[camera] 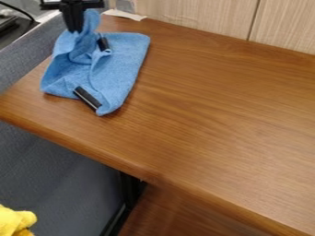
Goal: Unfold the cloth from right to left
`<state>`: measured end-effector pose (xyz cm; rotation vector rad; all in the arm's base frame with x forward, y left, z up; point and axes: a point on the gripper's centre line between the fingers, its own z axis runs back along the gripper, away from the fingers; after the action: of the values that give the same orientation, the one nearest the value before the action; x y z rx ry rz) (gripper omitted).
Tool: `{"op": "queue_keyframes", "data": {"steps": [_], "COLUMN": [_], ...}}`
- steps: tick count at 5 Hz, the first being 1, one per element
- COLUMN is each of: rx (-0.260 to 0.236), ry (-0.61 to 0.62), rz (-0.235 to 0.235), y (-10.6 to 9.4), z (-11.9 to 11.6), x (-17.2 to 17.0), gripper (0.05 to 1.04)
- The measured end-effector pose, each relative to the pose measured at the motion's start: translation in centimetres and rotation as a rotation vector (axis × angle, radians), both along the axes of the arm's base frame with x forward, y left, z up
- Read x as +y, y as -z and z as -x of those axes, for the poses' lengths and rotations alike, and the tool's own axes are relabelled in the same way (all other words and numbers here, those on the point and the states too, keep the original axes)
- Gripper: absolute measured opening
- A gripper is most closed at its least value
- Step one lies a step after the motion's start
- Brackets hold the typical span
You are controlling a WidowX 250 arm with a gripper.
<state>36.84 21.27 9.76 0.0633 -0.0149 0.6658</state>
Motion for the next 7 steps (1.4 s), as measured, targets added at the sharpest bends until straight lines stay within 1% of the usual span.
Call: {"op": "queue_keyframes", "data": {"steps": [1,2,3,4,5,6,7], "rx": [0.054,0.08,0.096,0.108,0.114,0.124,0.13], "ry": [-0.06,-0.102,-0.119,-0.118,-0.117,-0.117,-0.108], "rz": [-0.016,-0.019,-0.014,-0.016,-0.021,-0.032,-0.043], "y": [1.7,2.8,2.9,2.8,2.8,2.7,2.5], "z": [0.7,1.2,1.4,1.5,1.6,1.7,1.5], "x": [2.1,3.2,3.6,3.5,3.6,3.6,3.5], "gripper": [0.055,0.058,0.09,0.252,0.516,0.818,1.014]}}
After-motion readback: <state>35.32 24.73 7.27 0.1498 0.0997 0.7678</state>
